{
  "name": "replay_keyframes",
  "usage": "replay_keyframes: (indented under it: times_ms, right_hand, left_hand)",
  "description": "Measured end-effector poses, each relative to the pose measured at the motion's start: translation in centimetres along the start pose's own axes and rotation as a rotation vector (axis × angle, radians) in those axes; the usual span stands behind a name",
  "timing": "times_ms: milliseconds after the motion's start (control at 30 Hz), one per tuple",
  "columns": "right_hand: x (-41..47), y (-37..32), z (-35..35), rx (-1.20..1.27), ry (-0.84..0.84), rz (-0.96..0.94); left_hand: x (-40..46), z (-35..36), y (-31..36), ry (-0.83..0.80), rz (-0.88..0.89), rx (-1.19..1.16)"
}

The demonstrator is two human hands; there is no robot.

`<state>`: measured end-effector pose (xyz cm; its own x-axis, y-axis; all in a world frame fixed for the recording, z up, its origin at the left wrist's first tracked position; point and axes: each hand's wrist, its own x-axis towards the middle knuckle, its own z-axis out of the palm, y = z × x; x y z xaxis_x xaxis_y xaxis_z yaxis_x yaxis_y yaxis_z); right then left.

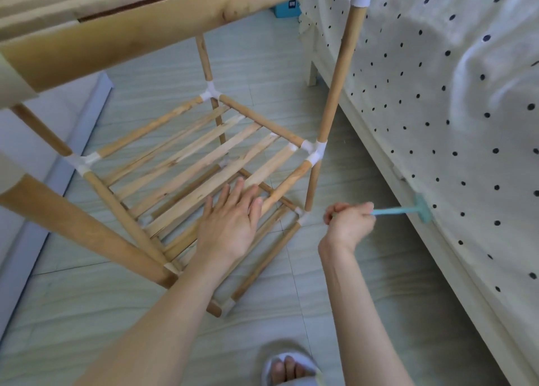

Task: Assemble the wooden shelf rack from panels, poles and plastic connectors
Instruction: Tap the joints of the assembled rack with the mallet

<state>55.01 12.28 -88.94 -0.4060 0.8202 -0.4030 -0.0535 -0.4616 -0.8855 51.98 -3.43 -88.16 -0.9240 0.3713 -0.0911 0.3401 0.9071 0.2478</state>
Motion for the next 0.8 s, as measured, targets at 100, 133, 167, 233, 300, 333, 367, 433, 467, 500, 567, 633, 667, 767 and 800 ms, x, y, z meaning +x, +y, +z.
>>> replay_keyframes:
  times_ms: [100, 133, 167, 233, 300, 333, 367, 433, 467, 500, 567, 633, 667, 767, 800]
  right_hand:
    - [-0.7, 0.6, -0.2, -0.17, -0.244, 0.009]
    - [-0.6, 0.5, -0.3, -0.164, -0.226, 0.012]
    - [-0.3, 0.1, -0.2, -0.134, -0.155, 0.022]
    - [0.3, -0.4, 0.0, -0.056, -0.037, 0.011]
    - [-0.7, 0.1, 0.7, -0.228, -0.2, 0.002]
    - [-1.6, 1.0, 0.9, -0.316, -0.346, -0.011]
    - [-2.4, 1.7, 0.9, -0.344, -0.424, -0.012]
    - [-3.0, 1.8, 0.7, -0.303, -0.406, 0.003]
    - [-2.9, 1.7, 0.5, -0.271, -0.373, 0.013]
    - [-2.8, 1.6, 0.3, -0.261, -0.367, 0.033]
    - [-3.2, 1.6, -0.5, -0.261, -0.428, 0.06]
    - [-4.2, 1.8, -1.4, -0.31, -0.505, 0.047]
    - [-4.8, 1.9, -1.9, -0.327, -0.536, 0.051]
    - [-6.4, 2.0, -2.2, -0.286, -0.596, 0.131]
    - [-7.2, 2.0, -2.1, -0.243, -0.615, 0.169]
  left_hand:
    - [0.1, 0.0, 0.0, 0.007, -0.008, 0.0]
    - [0.1, 0.1, 0.0, 0.011, -0.008, 0.002]
    - [0.0, 0.1, 0.0, 0.016, -0.005, 0.002]
    - [0.0, 0.1, 0.0, 0.024, -0.002, 0.0]
    - [0.2, 0.2, 0.1, 0.025, -0.013, -0.004]
    - [0.2, 0.2, 0.1, 0.027, -0.02, -0.002]
    - [0.2, 0.2, 0.1, 0.029, -0.023, 0.002]
    - [0.1, 0.2, 0.2, 0.036, -0.015, -0.002]
    - [0.1, 0.1, 0.2, 0.043, -0.009, -0.014]
    - [-0.1, 0.0, 0.1, 0.049, -0.007, -0.031]
    - [-0.7, -0.2, 0.1, 0.069, -0.017, -0.055]
    - [-2.1, -0.1, 0.1, 0.082, -0.037, -0.025]
    - [-3.1, 0.0, 0.1, 0.087, -0.035, 0.019]
    - [-5.9, 0.4, 0.8, 0.162, 0.016, 0.026]
    - [-6.8, 0.1, 1.0, 0.179, 0.037, -0.032]
